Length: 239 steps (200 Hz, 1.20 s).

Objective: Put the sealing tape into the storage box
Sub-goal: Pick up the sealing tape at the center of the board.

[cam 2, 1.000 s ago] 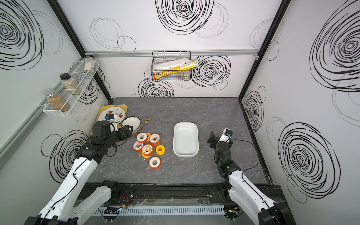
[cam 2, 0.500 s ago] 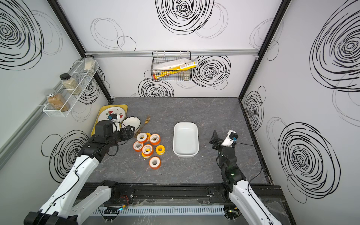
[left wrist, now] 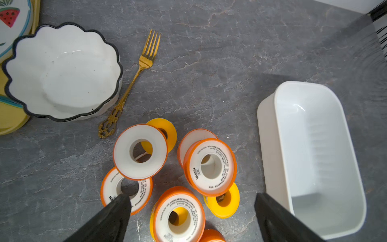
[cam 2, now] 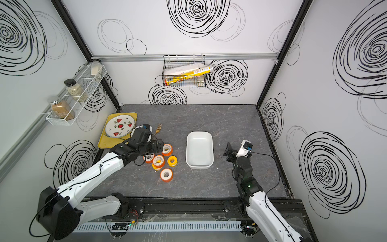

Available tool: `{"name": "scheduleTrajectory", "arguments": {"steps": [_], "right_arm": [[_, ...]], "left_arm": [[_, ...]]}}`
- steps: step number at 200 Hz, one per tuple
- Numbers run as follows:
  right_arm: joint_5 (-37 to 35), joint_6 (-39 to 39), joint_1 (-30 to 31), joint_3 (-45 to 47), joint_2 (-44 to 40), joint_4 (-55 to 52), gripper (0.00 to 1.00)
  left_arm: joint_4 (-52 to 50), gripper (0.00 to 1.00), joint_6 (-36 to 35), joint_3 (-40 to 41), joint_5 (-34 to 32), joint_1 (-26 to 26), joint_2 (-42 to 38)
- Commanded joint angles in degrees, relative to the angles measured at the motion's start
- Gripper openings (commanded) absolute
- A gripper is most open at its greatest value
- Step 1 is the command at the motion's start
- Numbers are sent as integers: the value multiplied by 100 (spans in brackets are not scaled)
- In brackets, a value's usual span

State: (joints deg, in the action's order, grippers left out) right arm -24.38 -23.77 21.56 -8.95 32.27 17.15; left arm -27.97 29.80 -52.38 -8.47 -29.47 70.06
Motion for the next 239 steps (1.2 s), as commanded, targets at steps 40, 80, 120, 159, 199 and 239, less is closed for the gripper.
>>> {"name": "scheduleTrajectory", "arguments": {"steps": [40,80,120,159,199,239], "right_arm": [[4,-14,-9,-90,23,35,94],[-9,-22,-11,-111,51,25,96],[-29,-31,-12,-104,51,23,97],[-32,-40,-12,-107,51,18,97],[-48,-48,-12,-107,51,9,98],[-76,-66,-12,-124,86,2,99]], "left_arm": [[-25,99,518,-527,-926,-485,1267],[64,99,444,-573,-995,-498,1503],[158,99,339,-632,-803,-516,1570],[231,99,285,-667,-649,-524,1697],[278,99,250,-695,-664,-540,1962],[327,99,219,-675,-721,-567,2114]]}}
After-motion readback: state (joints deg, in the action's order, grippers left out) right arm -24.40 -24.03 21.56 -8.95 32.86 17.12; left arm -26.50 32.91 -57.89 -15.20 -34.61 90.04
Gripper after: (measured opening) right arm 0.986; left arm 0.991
